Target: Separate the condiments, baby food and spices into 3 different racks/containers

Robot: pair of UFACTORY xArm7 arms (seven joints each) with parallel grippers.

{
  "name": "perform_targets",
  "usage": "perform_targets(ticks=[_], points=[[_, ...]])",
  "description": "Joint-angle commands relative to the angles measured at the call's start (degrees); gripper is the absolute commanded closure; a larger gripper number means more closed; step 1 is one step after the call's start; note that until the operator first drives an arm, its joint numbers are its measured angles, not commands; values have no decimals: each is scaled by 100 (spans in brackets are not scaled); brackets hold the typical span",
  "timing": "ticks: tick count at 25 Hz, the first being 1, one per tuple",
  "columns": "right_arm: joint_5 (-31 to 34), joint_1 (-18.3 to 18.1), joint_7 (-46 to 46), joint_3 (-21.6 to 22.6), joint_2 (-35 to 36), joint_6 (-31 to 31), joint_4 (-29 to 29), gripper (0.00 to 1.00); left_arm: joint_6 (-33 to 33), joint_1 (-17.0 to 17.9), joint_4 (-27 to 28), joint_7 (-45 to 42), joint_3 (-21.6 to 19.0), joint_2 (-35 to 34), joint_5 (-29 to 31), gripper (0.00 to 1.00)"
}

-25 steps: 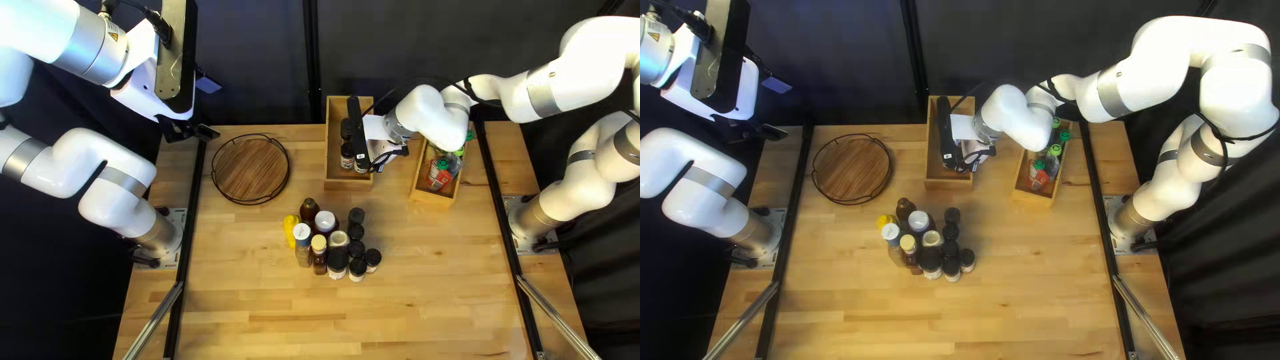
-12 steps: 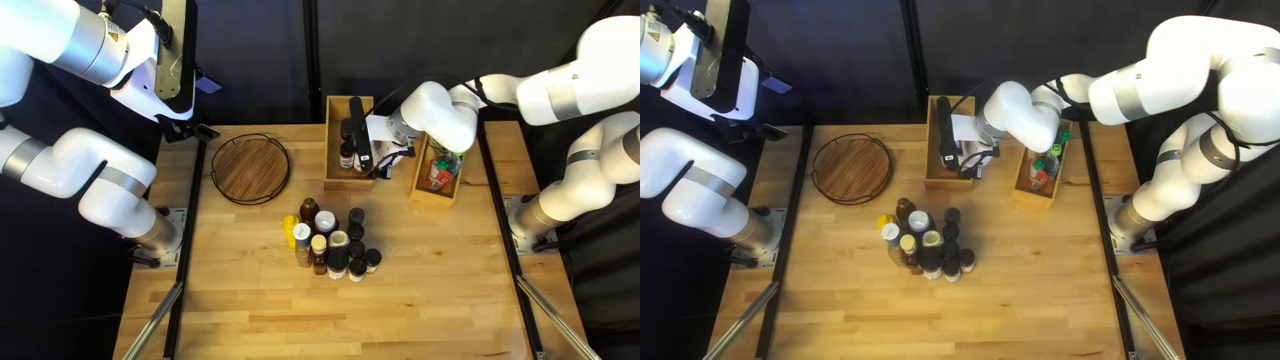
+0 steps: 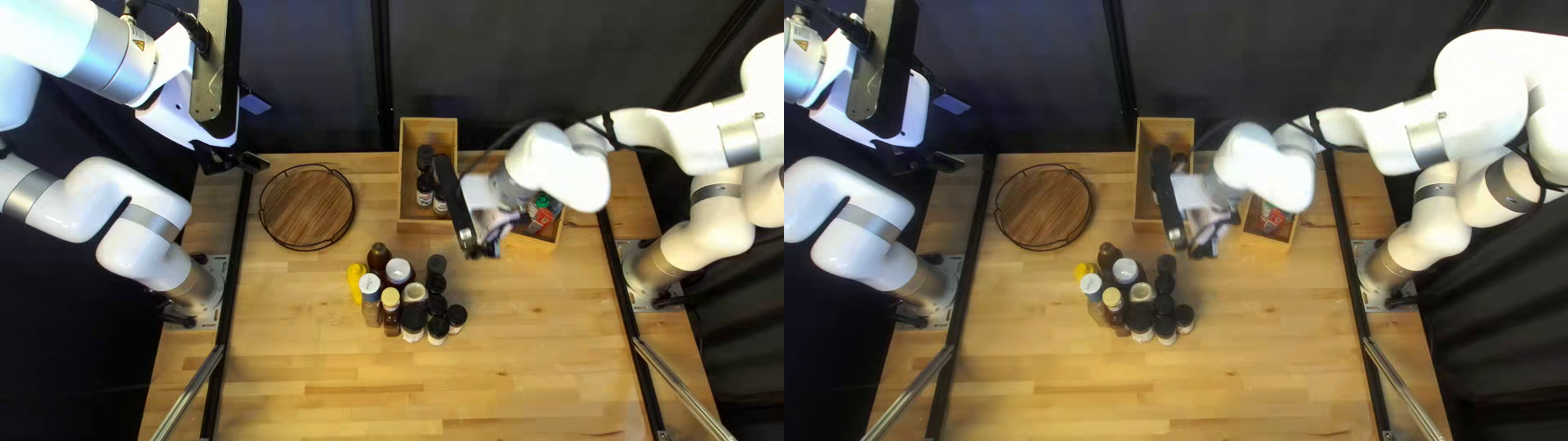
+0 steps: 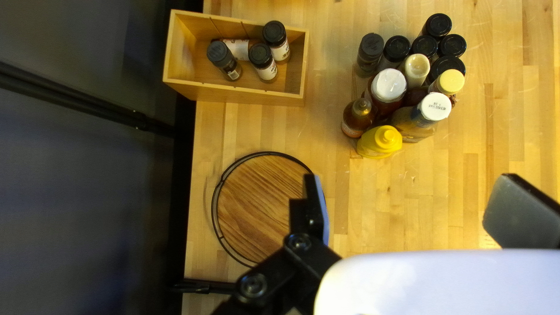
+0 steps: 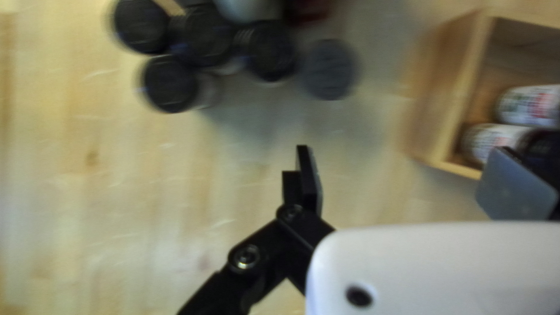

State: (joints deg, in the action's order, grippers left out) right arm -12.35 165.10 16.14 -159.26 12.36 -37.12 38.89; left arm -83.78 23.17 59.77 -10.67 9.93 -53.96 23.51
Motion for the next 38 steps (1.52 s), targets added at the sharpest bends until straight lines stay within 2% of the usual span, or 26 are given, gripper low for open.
perform_targets(ticks=[1,6,16,21,27,28,29,35,38], points=[[618,77,-1279,571,-331,-24,-31,0,0,0,0,0,0,0,0,0],[1466,74,-2495,776,-940,170,77,0,0,0,0,0,0,0,0,0],[2646,182,-3584,611,-1770,650,414,0,0,0,0,0,0,0,0,0],[3030,253,-3785,553,-1949,785,652,0,0,0,0,0,0,0,0,0],[3150,221,-3657,499,-2254,966,909,1,0,0,0,0,0,0,0,0],[3114,198,-3589,508,-2262,985,923,30,0,0,0,0,0,0,0,0],[3100,190,-3567,513,-2236,988,906,99,0,0,0,0,0,0,0,0],[2784,198,-3428,636,-1617,915,488,100,0,0,0,0,0,0,0,0],[2352,244,-3160,644,-1077,813,171,100,0,0,0,0,0,0,0,0]])
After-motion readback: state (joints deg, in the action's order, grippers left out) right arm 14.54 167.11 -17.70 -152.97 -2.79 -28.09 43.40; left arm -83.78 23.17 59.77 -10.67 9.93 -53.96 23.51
